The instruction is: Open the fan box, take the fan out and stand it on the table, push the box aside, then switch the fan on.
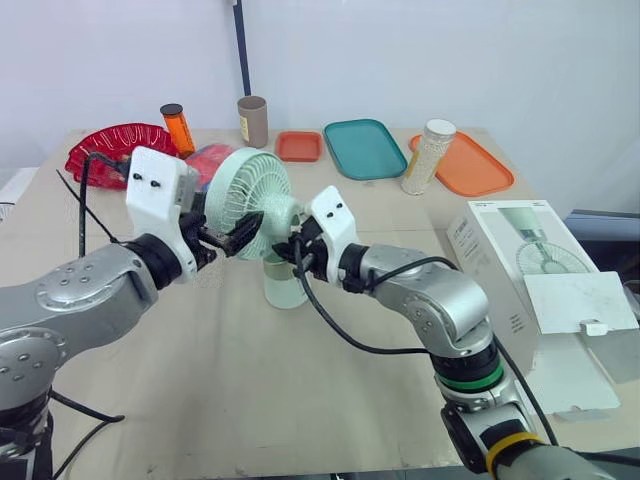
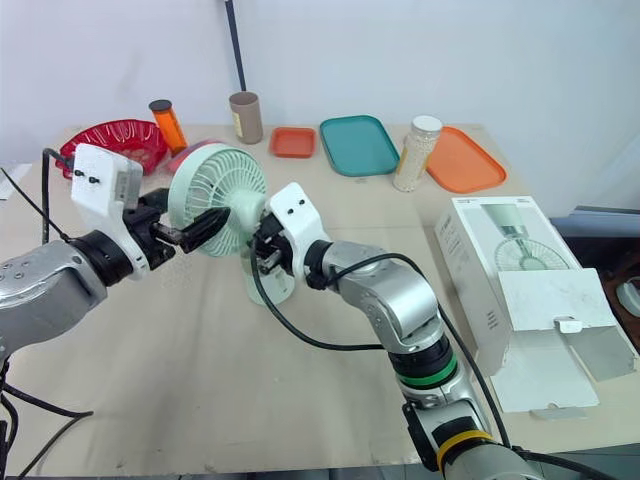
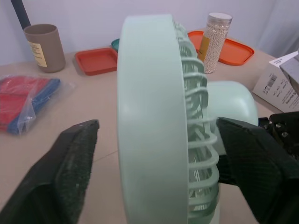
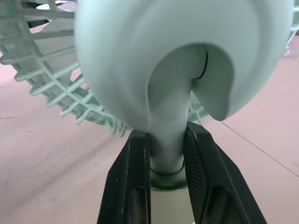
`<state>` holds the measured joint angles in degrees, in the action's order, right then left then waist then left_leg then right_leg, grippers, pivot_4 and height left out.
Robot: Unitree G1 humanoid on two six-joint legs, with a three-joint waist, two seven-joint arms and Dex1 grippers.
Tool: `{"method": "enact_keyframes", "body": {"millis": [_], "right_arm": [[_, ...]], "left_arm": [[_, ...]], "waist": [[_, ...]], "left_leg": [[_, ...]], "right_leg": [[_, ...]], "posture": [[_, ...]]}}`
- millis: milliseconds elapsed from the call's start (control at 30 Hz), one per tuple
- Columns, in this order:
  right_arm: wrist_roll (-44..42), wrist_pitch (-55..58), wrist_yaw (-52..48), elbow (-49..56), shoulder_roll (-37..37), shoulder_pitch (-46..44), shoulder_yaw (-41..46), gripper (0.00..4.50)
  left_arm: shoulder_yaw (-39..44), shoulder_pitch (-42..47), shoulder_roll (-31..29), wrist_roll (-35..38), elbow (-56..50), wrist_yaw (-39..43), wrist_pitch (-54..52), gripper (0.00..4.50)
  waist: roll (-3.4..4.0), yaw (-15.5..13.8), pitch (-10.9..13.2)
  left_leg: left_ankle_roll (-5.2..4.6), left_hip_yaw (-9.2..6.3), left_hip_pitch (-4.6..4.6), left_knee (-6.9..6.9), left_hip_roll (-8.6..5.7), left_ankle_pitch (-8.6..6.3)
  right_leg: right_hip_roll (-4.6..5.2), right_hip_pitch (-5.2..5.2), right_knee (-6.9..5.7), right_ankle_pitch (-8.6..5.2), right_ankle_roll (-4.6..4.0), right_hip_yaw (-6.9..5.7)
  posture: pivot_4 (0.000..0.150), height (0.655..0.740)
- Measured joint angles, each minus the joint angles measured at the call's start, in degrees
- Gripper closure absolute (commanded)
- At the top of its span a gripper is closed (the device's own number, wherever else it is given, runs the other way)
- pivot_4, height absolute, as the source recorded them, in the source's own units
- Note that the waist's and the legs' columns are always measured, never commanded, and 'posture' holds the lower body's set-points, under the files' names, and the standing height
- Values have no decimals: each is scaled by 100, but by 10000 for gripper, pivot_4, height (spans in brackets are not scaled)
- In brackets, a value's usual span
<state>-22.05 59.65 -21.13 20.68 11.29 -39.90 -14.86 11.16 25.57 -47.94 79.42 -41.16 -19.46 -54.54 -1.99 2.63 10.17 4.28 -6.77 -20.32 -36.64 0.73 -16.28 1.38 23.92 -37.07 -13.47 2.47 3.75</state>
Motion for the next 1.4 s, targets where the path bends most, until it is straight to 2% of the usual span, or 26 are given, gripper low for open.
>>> {"method": "enact_keyframes", "body": {"millis": [267,367,467,600,833,1067,1100,1167,1300,1400], "right_arm": [[0,-2,0,-4,-22,2,-1,40997],[-1,-29,-11,-17,-14,13,-3,40997],[2,-49,-13,-28,-1,19,-3,40997],[1,-81,-18,-48,7,23,-3,40997],[-5,-204,-113,-62,7,81,4,40997],[-25,-214,-160,-61,56,91,19,40997],[-29,-214,-221,-61,111,90,24,40997],[-38,-213,-243,-61,124,90,46,40997],[-461,-198,-530,-65,79,92,448,40997],[-796,-307,-1011,74,364,168,668,40997]], "left_arm": [[332,-155,-294,514,1,202,129,278],[1185,-743,-646,1022,147,608,199,278],[1712,-1074,-737,1185,246,937,250,278],[2441,-1340,-948,1243,967,1305,328,278],[2611,-1861,-1038,-56,1670,2422,369,278],[2340,-2100,-928,-845,1755,3052,514,278],[2048,-2234,-895,-1374,1719,3549,751,278],[1891,-2333,-905,-1691,1670,3877,920,278],[1388,-2763,-1002,-2879,1566,5253,1828,278],[1210,-2881,-1002,-3480,1666,6024,2395,278]], "waist": [[0,13,0],[3,23,0],[3,14,0],[3,12,0],[6,15,1],[7,15,1],[6,17,1],[6,17,1],[9,16,3],[9,15,3]], "left_leg": [[-1,1,0,0,2,0],[-2,5,1,3,6,-1],[-2,5,1,2,6,-1],[-2,2,1,2,7,-1],[-1,3,2,8,8,0],[-1,5,2,10,11,0],[-1,7,2,10,11,0],[-1,7,2,11,12,0],[-1,11,-2,16,13,0],[-2,11,-3,16,13,0]], "right_leg": [[-2,2,0,1,-1,0],[-2,8,-4,5,-8,-2],[-3,7,-4,5,-9,-5],[-6,7,-3,4,-10,-8],[-6,9,-3,3,-11,-9],[-6,13,-3,5,-13,-9],[-6,14,-3,5,-14,-8],[-6,15,-3,5,-15,-8],[-6,21,-2,5,-17,-7],[-6,20,-2,4,-18,-8]], "posture": [[1500,7400],[1500,7400],[1500,7400],[1500,7400],[1500,7400],[1500,7400],[1500,7400],[1500,7400],[1500,7400],[1500,7400]]}}
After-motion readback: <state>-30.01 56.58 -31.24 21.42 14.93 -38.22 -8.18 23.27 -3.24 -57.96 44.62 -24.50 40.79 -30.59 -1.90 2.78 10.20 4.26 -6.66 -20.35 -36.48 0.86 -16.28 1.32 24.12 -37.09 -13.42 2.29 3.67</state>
